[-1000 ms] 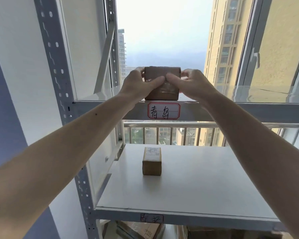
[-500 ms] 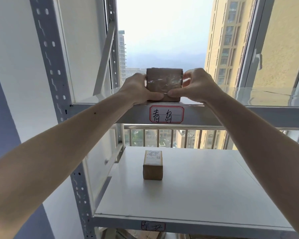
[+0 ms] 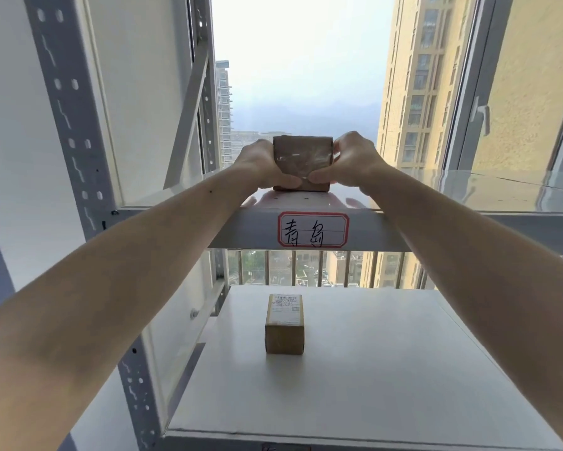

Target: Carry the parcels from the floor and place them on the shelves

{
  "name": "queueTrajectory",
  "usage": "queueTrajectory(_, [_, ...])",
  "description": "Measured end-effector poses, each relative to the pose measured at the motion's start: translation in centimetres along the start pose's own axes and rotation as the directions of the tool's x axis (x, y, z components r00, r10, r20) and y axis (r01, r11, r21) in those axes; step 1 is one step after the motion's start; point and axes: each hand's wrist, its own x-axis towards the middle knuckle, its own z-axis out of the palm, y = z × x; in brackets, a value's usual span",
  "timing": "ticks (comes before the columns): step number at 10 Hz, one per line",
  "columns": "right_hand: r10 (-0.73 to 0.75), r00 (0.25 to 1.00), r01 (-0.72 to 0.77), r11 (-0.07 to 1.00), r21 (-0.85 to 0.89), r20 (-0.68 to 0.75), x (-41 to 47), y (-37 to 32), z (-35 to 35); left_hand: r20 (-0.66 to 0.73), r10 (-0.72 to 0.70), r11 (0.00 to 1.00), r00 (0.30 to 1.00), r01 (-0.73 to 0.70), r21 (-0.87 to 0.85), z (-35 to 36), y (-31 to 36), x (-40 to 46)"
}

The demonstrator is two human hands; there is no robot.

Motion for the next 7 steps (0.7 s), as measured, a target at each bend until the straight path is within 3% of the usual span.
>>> queueTrajectory(5, [0.024, 0.999, -0.022, 0.999, -0.048, 0.043, 1.1, 0.1, 0.5, 0.031, -0.053, 0.999, 0.998, 0.053, 0.004, 0.3, -0.2, 1.8])
queueTrajectory(7, [0.043, 0.998, -0.047, 0.995, -0.094, -0.038, -0.9, 0.9, -1.2, 0.025, -0.071, 0.995, 0.997, 0.073, -0.068, -0.9, -2.0, 1.5])
